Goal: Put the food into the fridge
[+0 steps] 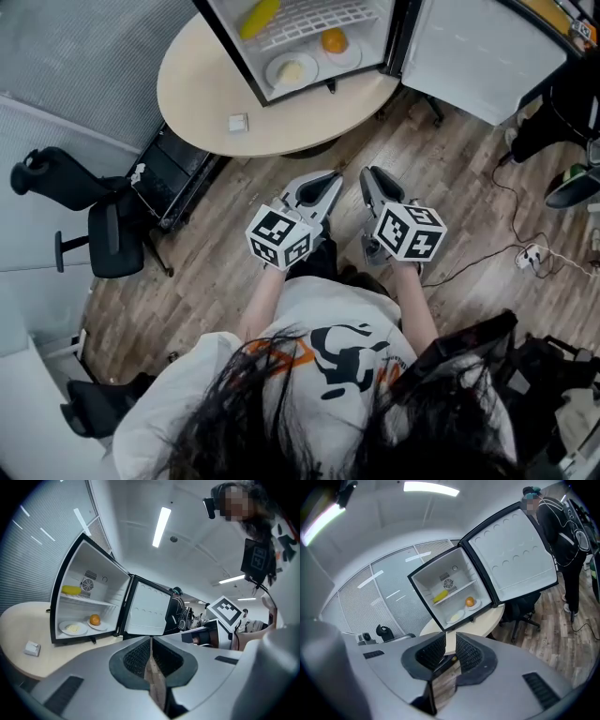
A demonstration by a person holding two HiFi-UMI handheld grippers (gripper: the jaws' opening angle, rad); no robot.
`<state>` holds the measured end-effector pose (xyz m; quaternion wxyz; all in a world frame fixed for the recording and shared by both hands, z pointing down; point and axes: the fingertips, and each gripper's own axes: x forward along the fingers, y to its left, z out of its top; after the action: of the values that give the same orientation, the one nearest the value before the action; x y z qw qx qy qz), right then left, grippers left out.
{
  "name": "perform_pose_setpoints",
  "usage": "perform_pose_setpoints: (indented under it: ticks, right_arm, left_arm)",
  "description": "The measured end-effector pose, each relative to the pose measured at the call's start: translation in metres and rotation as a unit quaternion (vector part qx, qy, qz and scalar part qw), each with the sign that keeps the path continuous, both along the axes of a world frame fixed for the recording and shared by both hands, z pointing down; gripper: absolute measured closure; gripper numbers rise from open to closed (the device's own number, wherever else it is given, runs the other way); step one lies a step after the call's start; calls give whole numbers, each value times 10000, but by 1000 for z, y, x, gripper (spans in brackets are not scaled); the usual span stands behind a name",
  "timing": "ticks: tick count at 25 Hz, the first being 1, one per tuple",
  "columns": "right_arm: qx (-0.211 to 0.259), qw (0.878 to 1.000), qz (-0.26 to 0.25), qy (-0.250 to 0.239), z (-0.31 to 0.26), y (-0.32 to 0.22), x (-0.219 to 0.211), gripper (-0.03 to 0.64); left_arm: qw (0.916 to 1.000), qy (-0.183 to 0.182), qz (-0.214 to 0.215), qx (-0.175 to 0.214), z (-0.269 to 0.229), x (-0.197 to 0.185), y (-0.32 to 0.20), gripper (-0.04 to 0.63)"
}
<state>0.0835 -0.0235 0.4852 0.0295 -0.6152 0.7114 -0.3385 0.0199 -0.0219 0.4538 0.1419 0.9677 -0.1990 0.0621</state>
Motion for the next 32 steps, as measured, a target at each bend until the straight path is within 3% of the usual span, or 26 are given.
perform_pose_setpoints:
  ticks: [12,32]
  right_arm:
    - [-20,9987,-505,-69,10,72,-20,557]
    - [93,9975,-696,-45,5,102,-30,561]
  left_arm:
    - [9992,-214,-332,71,7,-18,80,583]
    - [9989,-234,-393,120,4,-25,114,583]
